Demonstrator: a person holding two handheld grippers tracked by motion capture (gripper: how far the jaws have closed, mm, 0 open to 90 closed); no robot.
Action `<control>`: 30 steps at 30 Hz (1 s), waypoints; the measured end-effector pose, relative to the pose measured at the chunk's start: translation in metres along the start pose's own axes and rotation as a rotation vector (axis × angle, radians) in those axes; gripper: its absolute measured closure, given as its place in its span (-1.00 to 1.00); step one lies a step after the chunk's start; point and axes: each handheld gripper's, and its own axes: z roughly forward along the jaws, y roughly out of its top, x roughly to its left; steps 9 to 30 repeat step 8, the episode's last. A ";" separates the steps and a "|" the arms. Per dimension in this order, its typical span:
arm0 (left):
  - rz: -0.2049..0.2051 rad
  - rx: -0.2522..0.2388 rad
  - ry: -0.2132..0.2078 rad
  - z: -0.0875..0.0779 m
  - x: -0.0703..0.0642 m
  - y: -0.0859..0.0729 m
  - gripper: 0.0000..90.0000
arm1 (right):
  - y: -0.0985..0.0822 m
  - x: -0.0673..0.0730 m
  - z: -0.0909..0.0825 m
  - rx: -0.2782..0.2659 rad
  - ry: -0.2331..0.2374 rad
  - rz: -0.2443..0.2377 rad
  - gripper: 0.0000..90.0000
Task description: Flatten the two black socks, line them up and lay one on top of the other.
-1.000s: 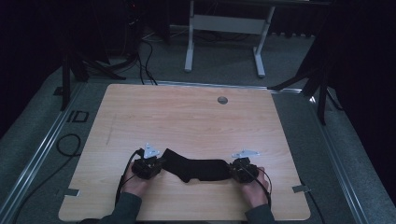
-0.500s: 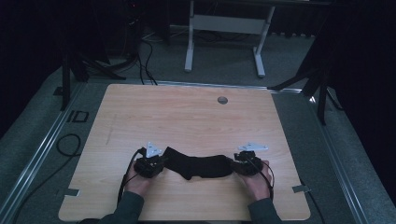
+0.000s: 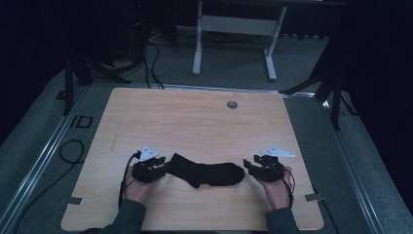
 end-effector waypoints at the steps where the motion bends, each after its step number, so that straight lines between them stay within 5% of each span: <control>1: -0.010 -0.004 0.005 -0.001 0.002 0.000 0.46 | -0.002 -0.003 0.001 0.006 -0.016 0.003 0.08; 8: -0.028 -0.001 0.036 -0.004 0.011 0.000 0.39 | -0.012 -0.024 0.008 0.036 -0.079 0.041 0.08; 30: -0.028 -0.001 0.036 -0.004 0.011 0.000 0.39 | -0.012 -0.024 0.008 0.036 -0.079 0.041 0.08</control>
